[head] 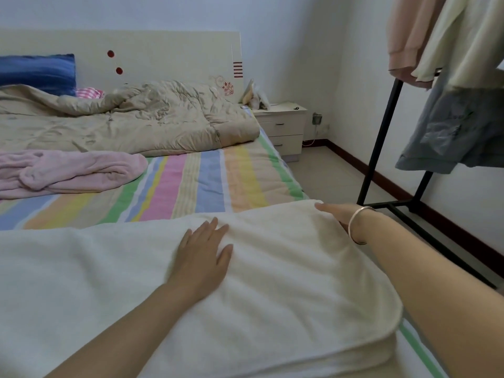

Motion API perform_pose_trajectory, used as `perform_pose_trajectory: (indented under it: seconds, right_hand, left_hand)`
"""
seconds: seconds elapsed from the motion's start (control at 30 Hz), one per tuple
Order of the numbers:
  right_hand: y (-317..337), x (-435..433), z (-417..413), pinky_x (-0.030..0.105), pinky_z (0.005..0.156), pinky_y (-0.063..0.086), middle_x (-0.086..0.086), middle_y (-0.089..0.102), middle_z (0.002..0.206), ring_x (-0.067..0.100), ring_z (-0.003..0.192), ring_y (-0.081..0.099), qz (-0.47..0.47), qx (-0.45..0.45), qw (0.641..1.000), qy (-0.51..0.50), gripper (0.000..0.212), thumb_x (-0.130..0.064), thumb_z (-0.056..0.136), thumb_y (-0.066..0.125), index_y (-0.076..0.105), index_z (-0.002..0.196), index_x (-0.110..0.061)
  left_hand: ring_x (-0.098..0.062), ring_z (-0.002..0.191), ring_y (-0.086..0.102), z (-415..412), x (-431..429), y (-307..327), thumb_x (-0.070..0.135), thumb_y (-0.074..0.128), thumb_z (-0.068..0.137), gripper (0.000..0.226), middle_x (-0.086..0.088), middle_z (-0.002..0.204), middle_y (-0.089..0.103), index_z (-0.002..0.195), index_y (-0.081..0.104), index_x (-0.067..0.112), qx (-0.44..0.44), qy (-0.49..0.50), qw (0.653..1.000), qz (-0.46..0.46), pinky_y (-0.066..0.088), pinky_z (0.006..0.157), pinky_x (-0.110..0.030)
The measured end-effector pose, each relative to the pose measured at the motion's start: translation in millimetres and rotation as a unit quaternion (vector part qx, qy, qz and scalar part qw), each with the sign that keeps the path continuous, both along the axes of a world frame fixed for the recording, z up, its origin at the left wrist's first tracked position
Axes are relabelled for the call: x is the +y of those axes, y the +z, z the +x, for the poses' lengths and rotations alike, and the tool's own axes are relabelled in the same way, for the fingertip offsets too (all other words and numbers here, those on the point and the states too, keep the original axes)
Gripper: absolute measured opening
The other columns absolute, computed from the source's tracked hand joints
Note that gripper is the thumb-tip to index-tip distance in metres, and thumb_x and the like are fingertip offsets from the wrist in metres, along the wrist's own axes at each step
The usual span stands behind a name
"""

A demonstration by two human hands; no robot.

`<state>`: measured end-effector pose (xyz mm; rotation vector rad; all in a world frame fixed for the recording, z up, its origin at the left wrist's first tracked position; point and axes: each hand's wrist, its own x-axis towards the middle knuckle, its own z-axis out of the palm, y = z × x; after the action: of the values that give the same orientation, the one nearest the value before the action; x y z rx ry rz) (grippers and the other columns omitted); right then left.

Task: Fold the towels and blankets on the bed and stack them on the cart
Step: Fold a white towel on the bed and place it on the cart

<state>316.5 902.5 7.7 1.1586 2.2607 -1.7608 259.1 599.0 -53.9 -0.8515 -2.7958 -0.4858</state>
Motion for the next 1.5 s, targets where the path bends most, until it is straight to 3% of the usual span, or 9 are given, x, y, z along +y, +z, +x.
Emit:
perform_pose_trajectory:
  seconds: [0.13,0.33,0.5,0.67,0.8,1.03,1.23,1.4,1.5]
  right_hand:
    - [-3.3,6.2,-35.2,0.032,0.085,0.041,0.012,0.059,0.116,0.029,0.096,0.056,0.185,-0.018,0.982,-0.011,0.052,-0.046,0.089,0.060,0.056,0.124,-0.006]
    - [-32.6,28.3,-49.5,0.036,0.101,0.037,0.015,0.055,0.132,0.036,0.119,0.051,0.232,-0.057,0.970,-0.047,0.053,-0.044,0.092,0.056,0.054,0.133,-0.009]
    - [-24.4,-4.3,-45.9,0.040,0.096,0.041,0.015,0.052,0.133,0.036,0.120,0.049,0.360,-0.013,0.928,-0.098,0.048,-0.034,0.090,0.059,0.051,0.132,-0.011]
    - [-15.2,-130.4,0.1,0.043,0.118,0.006,0.000,0.013,0.160,0.024,0.147,0.007,0.488,0.014,0.853,0.184,0.059,-0.055,0.097,0.029,0.023,0.150,-0.030]
    - [-39.6,-194.9,55.4,0.050,0.116,-0.013,-0.009,-0.012,0.160,0.018,0.147,-0.015,0.502,-0.068,0.806,0.306,0.065,-0.064,0.094,0.014,0.003,0.153,-0.037]
    - [-45.7,-144.3,108.8,0.054,0.116,-0.004,0.005,-0.002,0.162,0.028,0.148,-0.005,0.505,-0.218,0.830,0.087,0.076,-0.066,0.091,0.012,0.009,0.154,-0.024]
    - [-55.8,-288.7,117.6,0.052,0.117,-0.008,0.002,-0.006,0.162,0.025,0.148,-0.010,0.509,-0.088,0.822,0.241,0.067,-0.058,0.096,0.017,0.003,0.154,-0.026]
    - [-58.6,-409.8,134.3,0.046,0.118,-0.011,-0.006,-0.005,0.162,0.020,0.148,-0.011,0.485,0.075,0.759,0.427,0.058,-0.055,0.098,0.024,0.011,0.152,-0.037]
    - [-57.5,-441.3,130.1,0.041,0.120,-0.002,-0.010,0.017,0.159,0.016,0.148,0.005,0.462,0.155,0.742,0.460,0.048,-0.045,0.098,0.038,0.034,0.145,-0.036]
  left_hand:
    - [-0.007,0.149,0.006,-11.1,12.5,-6.3,0.062,-0.009,0.073,0.089,0.009,0.162,0.009,0.154,0.018,0.035,0.006,-0.002,0.999,-0.037,-0.001,0.121,-0.036]
    - [-0.008,0.149,0.000,-25.0,-6.8,-5.6,0.059,-0.015,0.076,0.086,0.007,0.163,0.004,0.155,0.008,0.035,0.047,-0.027,0.992,-0.118,-0.006,0.121,-0.040]
    - [-0.013,0.148,0.018,-26.2,-14.8,-23.1,0.054,-0.003,0.087,0.077,0.001,0.160,0.022,0.154,0.023,0.028,0.047,-0.024,0.994,-0.094,0.005,0.122,-0.040]
    - [-0.010,0.147,0.019,-5.5,-26.2,-12.7,0.048,-0.002,0.086,0.078,0.001,0.159,0.025,0.150,0.034,0.023,0.022,-0.016,1.000,-0.001,0.006,0.120,-0.031]
    - [-0.009,0.149,0.005,49.3,-88.4,-9.9,0.049,-0.011,0.086,0.080,0.003,0.162,0.011,0.155,0.019,0.022,0.033,-0.073,0.992,-0.099,-0.001,0.122,-0.035]
    - [-0.012,0.150,0.003,88.2,-289.3,-17.5,0.064,-0.011,0.081,0.087,0.001,0.163,0.006,0.156,0.011,0.025,-0.010,0.124,0.984,-0.129,0.002,0.120,-0.038]
    - [-0.011,0.150,-0.002,141.2,-315.6,-23.9,0.064,-0.013,0.076,0.090,0.004,0.163,0.000,0.156,0.003,0.025,-0.035,0.139,0.980,-0.137,0.002,0.121,-0.038]
    - [-0.016,0.140,0.037,147.9,-367.8,-13.3,0.062,0.002,0.080,0.087,0.003,0.152,0.040,0.145,0.044,0.022,-0.021,0.168,0.981,-0.092,0.028,0.114,-0.038]
    - [-0.019,0.124,0.052,145.3,-396.1,-10.3,0.046,0.033,0.092,0.054,0.002,0.134,0.059,0.128,0.062,0.019,-0.015,0.176,0.984,-0.006,0.041,0.102,-0.035]
